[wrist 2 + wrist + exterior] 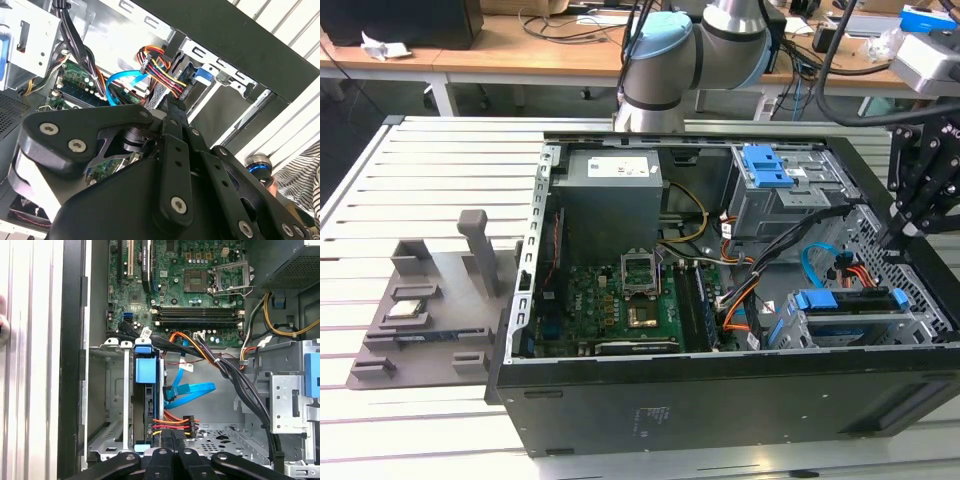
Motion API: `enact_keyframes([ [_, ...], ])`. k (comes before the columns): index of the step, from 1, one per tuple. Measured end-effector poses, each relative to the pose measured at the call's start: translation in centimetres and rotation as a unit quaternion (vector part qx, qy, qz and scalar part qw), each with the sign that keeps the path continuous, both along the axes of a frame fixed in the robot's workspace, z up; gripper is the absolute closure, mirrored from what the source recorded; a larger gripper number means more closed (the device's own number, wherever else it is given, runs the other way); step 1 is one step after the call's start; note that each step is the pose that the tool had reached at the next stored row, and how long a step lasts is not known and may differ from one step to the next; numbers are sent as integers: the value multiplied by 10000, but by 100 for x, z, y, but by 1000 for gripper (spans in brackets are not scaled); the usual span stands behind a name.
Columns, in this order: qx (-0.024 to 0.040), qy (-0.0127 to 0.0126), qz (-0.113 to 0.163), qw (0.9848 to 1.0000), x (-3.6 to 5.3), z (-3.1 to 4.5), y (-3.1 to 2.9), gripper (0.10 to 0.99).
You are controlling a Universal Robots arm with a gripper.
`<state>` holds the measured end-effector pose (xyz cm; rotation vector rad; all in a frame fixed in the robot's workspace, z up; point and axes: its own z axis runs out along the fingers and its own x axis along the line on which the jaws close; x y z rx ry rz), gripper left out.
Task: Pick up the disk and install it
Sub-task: 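Insert the first disk wire, then insert the second disk wire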
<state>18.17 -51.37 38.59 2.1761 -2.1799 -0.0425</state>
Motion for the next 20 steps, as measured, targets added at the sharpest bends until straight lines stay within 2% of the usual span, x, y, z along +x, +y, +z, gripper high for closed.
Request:
enact_keyframes([
  [1,-1,0,0,10000,0,14,0,980],
  [4,0,0,0,10000,0,121,1,980],
  [6,1,0,0,10000,0,150,0,980],
  [20,0,0,0,10000,-13,154,1,980],
])
